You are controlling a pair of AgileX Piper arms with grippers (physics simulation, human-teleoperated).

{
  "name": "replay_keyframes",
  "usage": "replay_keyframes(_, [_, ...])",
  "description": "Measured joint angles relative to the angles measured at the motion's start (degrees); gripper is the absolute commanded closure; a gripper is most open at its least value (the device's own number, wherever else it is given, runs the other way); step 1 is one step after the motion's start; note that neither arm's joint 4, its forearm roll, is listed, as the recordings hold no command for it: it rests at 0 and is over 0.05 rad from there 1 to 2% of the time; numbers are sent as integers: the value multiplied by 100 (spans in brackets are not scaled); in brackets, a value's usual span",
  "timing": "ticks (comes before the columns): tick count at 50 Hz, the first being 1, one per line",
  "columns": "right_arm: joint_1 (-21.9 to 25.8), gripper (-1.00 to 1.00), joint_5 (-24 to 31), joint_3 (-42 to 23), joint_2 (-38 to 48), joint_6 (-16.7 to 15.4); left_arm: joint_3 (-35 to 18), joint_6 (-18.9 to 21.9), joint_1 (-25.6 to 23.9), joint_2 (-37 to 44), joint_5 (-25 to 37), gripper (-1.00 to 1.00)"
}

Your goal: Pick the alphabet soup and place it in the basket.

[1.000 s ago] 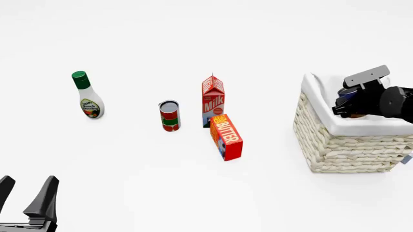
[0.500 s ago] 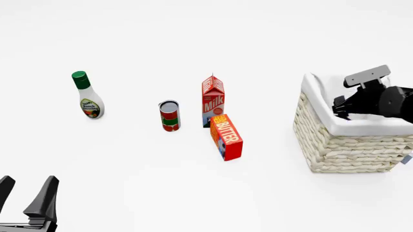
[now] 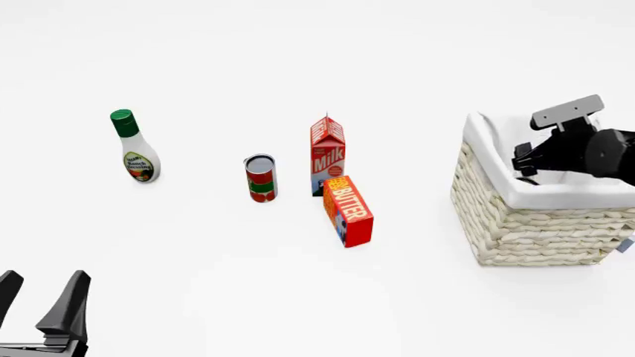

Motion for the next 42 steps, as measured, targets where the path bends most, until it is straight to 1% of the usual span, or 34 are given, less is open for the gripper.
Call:
replay_keyframes(11, [15, -100, 86, 50, -301, 8, 0, 0, 0, 0, 0, -100])
replay_keyframes(22, [27, -100, 261, 108, -819, -23, 0, 0, 0, 0, 0, -100])
replay_keyframes(31, [78, -100, 479, 128, -1385, -48, 0, 0, 0, 0, 0, -100])
replay_keyframes(42, [203, -100, 768, 261, -2331, -46, 0, 0, 0, 0, 0, -100])
